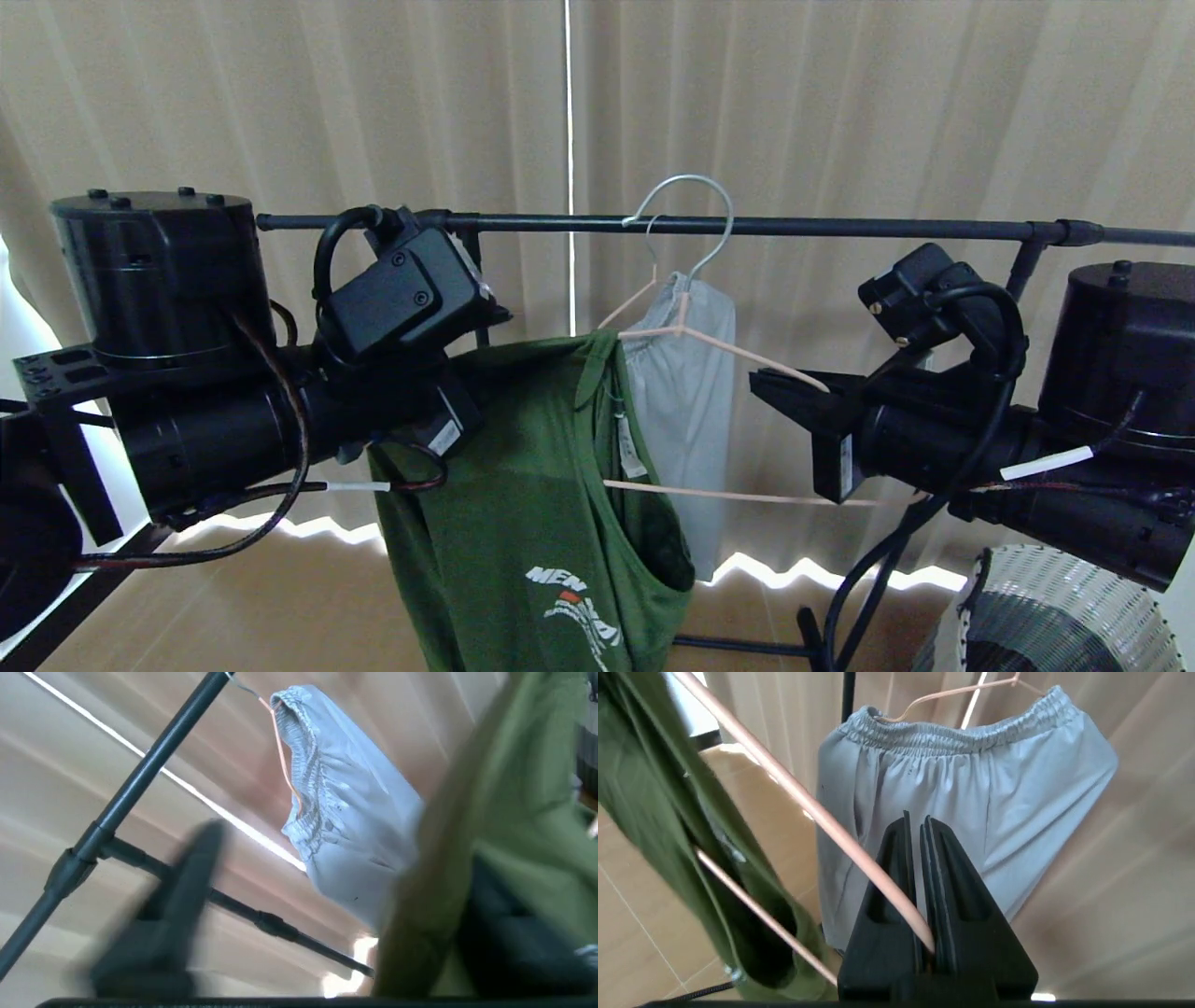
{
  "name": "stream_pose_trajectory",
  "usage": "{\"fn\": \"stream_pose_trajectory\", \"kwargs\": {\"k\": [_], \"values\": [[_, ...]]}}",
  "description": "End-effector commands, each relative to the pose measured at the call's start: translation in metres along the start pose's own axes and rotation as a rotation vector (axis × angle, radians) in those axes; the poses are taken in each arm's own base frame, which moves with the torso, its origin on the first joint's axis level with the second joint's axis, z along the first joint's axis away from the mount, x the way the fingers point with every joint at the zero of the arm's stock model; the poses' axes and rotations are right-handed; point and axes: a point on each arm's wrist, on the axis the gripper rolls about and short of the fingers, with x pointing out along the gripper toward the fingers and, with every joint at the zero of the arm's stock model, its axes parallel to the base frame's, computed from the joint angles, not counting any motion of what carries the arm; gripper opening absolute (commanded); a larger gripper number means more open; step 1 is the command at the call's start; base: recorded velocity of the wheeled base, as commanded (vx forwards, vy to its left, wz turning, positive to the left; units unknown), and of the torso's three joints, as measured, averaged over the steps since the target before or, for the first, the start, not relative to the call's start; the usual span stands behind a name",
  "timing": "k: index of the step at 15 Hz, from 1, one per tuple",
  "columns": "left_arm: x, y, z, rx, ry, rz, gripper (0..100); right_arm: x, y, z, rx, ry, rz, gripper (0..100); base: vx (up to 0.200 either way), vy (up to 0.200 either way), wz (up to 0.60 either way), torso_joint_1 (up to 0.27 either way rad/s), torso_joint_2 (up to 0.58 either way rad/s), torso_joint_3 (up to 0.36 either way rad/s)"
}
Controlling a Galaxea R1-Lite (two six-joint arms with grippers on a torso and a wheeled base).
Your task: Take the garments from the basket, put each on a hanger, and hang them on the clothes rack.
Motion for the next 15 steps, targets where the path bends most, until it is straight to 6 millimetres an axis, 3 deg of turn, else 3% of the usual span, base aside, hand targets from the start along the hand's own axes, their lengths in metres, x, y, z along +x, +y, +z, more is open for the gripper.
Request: {"fn": "stream_pose_trajectory", "kwargs": {"k": [1, 11, 12, 15], "values": [[-0.0005, 0.0003, -0.0002, -0.002, 0.001, 0.002, 0, -0.0002, 0.0001, 0.0000, 0.000, 0.000, 0.000, 0, 0.000, 0.000, 0.00, 0.000, 0.00, 0.000], [-0.0035, -0.0042, -0.0043, 0.000, -0.008, 0.032, 0, -0.0005, -0.0005, 0.0004, 0.000, -0.002, -0.006, 0, 0.000, 0.000, 0.00, 0.000, 0.00, 0.000], [-0.0037, -0.0037, -0.0050, -0.001, 0.001, 0.052, 0, -0.0001, -0.0004, -0.0001, 0.000, 0.001, -0.006, 100, 0.000, 0.000, 0.00, 0.000, 0.00, 0.000], [-0.0034, -0.0020, -0.0057, -0.004, 0.016, 0.073, 0, 0.0007, -0.0004, 0.0004, 0.002, -0.001, -0.006, 100, 0.000, 0.000, 0.00, 0.000, 0.00, 0.000]]}}
